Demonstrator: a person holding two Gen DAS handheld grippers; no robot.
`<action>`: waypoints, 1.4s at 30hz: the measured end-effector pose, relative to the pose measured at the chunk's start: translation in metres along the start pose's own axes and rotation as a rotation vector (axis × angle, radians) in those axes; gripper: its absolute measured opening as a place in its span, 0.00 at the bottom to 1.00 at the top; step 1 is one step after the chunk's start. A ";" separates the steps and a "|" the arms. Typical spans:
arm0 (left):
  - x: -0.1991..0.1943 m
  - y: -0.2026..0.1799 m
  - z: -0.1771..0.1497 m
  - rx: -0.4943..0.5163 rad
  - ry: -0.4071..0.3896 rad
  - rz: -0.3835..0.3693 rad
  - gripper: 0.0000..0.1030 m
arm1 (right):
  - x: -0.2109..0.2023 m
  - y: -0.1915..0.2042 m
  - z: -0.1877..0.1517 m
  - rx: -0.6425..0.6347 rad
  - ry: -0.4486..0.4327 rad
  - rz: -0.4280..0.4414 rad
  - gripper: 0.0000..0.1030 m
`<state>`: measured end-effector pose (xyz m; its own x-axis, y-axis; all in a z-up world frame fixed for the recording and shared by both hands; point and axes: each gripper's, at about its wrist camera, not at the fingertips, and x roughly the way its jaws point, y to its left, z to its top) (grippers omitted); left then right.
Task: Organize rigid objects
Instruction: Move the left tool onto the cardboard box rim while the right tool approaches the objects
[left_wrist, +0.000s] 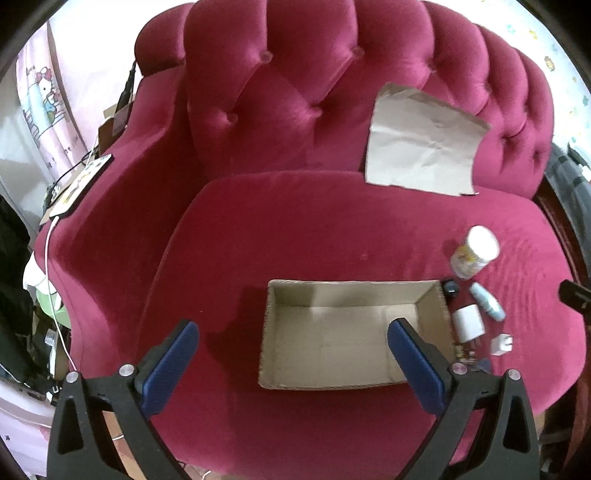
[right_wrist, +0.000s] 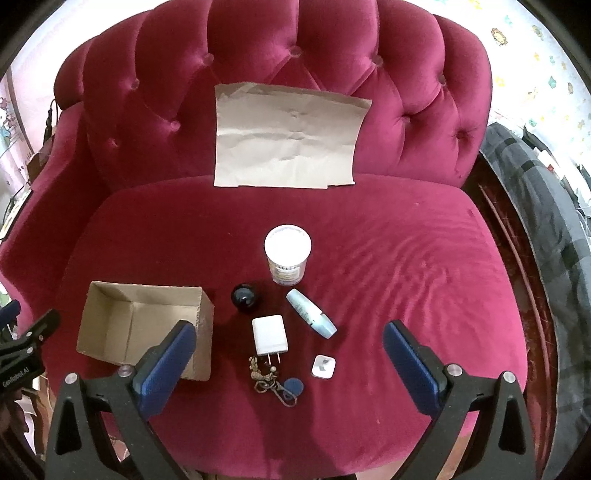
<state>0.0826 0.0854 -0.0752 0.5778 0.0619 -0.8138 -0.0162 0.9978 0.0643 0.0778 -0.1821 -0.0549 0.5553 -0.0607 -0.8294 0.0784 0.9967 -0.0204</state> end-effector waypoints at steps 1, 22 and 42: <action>0.007 0.003 -0.001 -0.004 0.006 0.001 1.00 | 0.004 0.000 0.000 -0.001 0.003 0.000 1.00; 0.114 0.040 -0.023 -0.025 0.095 0.034 1.00 | 0.093 -0.009 0.005 0.020 0.040 -0.008 1.00; 0.153 0.053 -0.042 -0.023 0.155 -0.007 0.79 | 0.116 -0.002 0.000 0.013 0.067 0.002 1.00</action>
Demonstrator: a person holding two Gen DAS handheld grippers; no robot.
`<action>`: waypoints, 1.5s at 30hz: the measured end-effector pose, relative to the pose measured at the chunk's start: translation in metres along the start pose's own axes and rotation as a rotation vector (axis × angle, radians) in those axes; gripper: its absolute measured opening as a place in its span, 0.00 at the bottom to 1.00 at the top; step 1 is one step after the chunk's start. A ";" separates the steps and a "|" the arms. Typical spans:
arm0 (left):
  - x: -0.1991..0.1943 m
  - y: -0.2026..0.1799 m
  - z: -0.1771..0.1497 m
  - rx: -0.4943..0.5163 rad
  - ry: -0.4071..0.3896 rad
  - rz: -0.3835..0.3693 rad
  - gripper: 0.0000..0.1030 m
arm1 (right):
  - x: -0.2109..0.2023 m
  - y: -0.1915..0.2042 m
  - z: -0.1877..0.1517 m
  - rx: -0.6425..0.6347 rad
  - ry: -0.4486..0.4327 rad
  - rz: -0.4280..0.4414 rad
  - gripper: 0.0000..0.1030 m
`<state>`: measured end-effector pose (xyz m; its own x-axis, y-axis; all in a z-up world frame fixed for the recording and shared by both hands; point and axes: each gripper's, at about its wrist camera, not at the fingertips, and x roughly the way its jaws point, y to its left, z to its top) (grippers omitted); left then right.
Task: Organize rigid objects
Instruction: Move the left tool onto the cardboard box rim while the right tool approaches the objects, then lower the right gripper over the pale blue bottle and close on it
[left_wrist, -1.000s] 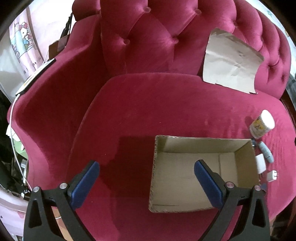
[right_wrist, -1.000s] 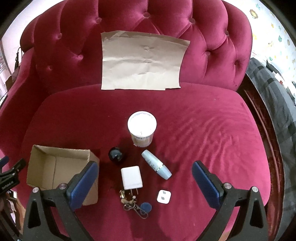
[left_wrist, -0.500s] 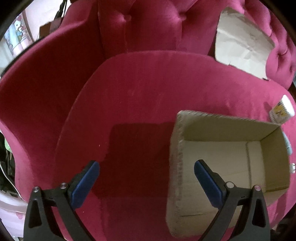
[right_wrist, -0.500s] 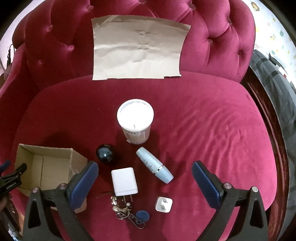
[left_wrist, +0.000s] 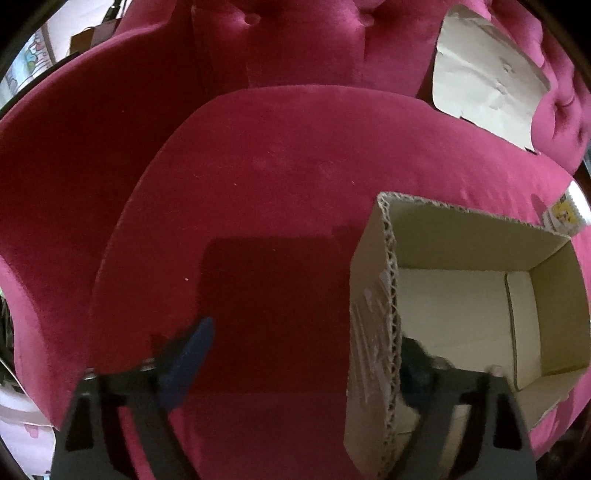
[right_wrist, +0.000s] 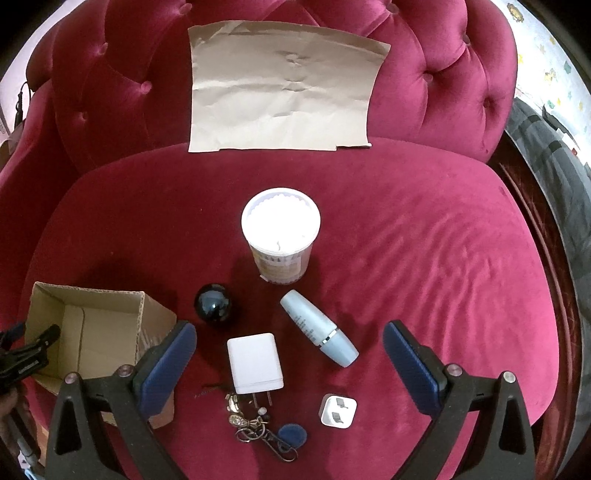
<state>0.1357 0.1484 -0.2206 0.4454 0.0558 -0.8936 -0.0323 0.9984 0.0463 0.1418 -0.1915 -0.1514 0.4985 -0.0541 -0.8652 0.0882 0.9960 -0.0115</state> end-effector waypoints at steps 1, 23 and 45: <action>0.001 -0.002 0.000 0.003 0.003 -0.012 0.72 | 0.000 0.000 0.000 0.002 0.000 0.000 1.00; 0.003 -0.023 0.004 0.021 0.010 -0.089 0.03 | 0.009 -0.008 -0.003 0.006 0.010 -0.004 1.00; 0.006 -0.026 0.006 0.017 0.019 -0.076 0.03 | 0.041 -0.041 -0.002 0.076 0.042 -0.002 1.00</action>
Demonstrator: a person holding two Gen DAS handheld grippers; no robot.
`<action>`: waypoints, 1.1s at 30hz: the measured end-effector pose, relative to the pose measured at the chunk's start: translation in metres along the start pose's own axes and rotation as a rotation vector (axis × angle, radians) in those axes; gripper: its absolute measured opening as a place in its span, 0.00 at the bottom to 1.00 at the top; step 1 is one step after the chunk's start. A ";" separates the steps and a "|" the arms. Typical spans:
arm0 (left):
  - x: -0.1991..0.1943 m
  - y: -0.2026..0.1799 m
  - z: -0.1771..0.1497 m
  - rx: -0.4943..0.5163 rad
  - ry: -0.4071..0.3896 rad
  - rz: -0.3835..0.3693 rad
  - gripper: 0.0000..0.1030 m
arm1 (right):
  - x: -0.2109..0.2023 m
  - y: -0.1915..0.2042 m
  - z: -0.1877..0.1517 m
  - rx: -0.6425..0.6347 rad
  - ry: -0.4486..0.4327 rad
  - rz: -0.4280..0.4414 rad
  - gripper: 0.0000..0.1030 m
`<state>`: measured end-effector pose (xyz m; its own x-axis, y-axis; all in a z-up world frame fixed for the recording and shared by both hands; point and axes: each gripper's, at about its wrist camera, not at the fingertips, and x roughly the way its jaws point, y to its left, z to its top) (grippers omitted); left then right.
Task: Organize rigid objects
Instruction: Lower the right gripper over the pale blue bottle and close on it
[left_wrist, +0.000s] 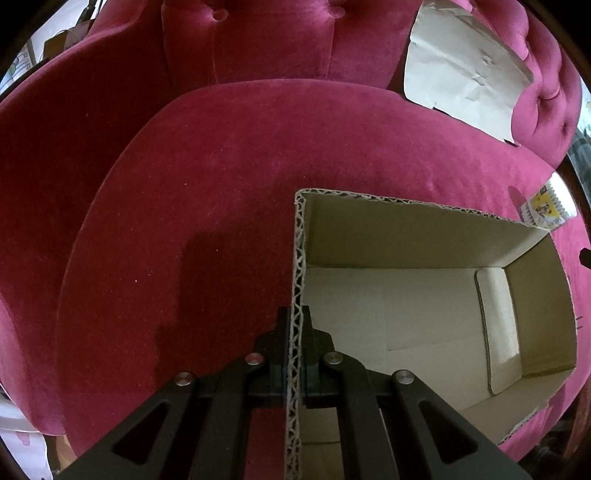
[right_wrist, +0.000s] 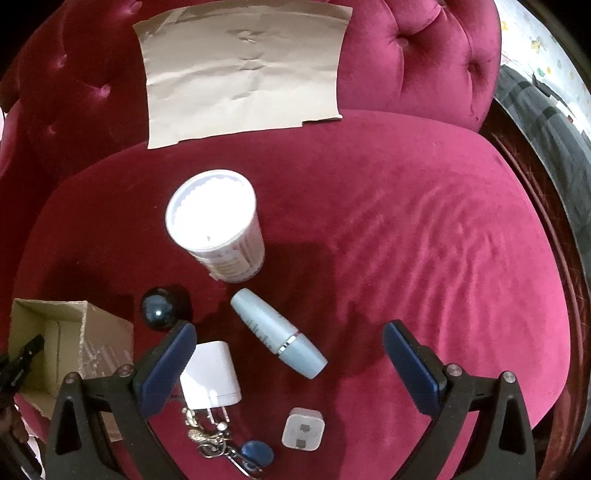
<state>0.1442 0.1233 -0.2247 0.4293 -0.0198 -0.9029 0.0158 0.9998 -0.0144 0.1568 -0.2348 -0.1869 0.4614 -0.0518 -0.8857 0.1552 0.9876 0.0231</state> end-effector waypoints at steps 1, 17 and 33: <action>0.000 0.000 0.000 0.000 0.000 0.000 0.03 | 0.001 0.000 0.000 -0.002 -0.002 0.002 1.00; 0.004 -0.003 0.003 0.017 0.004 0.015 0.03 | 0.040 0.002 0.000 -0.074 0.067 0.033 0.90; 0.004 -0.003 0.003 0.010 0.008 0.012 0.03 | 0.066 0.016 0.000 -0.092 0.109 0.091 0.26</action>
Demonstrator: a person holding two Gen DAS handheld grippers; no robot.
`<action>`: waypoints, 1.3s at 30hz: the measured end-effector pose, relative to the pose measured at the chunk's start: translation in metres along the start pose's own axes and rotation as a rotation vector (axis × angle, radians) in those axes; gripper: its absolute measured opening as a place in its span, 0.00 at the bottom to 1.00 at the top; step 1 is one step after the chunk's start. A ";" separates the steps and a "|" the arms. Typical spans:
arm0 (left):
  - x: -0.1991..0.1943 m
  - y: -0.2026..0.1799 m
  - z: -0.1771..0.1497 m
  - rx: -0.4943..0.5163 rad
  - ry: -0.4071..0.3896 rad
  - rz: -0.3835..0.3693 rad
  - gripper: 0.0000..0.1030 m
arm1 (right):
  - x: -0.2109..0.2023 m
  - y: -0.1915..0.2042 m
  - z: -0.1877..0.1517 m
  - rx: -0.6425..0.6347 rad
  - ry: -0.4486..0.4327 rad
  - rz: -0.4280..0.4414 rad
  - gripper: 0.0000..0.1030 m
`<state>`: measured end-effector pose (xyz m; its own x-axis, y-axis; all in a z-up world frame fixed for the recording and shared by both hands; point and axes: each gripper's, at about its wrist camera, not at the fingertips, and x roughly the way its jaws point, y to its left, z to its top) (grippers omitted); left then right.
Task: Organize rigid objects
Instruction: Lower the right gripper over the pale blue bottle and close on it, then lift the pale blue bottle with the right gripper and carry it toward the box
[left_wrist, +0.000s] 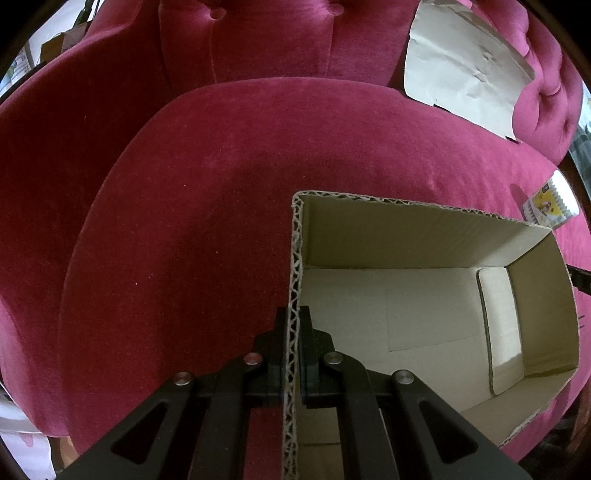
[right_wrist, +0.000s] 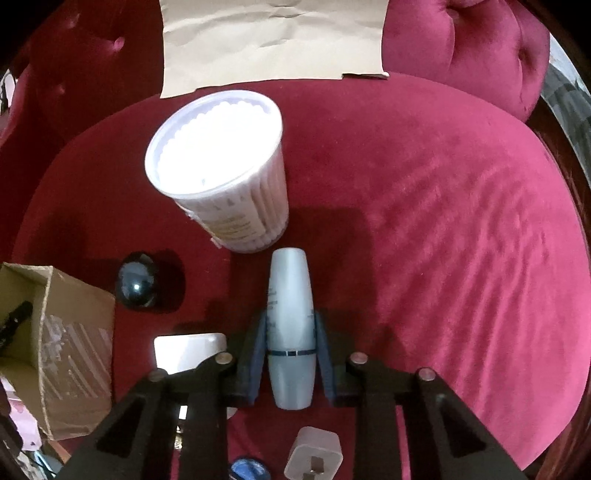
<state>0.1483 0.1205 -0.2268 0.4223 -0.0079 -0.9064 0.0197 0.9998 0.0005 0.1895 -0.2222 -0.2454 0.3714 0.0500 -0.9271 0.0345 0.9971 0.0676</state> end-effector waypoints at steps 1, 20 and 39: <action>0.000 0.000 0.000 0.000 0.000 0.000 0.03 | -0.001 -0.002 0.000 -0.001 0.005 -0.001 0.26; -0.001 0.000 0.000 0.006 -0.005 0.005 0.03 | -0.014 -0.008 -0.002 0.015 -0.001 -0.052 0.26; -0.001 0.002 0.001 0.007 -0.005 0.002 0.03 | -0.087 0.019 -0.006 -0.044 -0.069 -0.084 0.26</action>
<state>0.1486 0.1224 -0.2252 0.4270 -0.0065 -0.9042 0.0251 0.9997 0.0047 0.1519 -0.2071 -0.1655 0.4324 -0.0362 -0.9010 0.0283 0.9992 -0.0265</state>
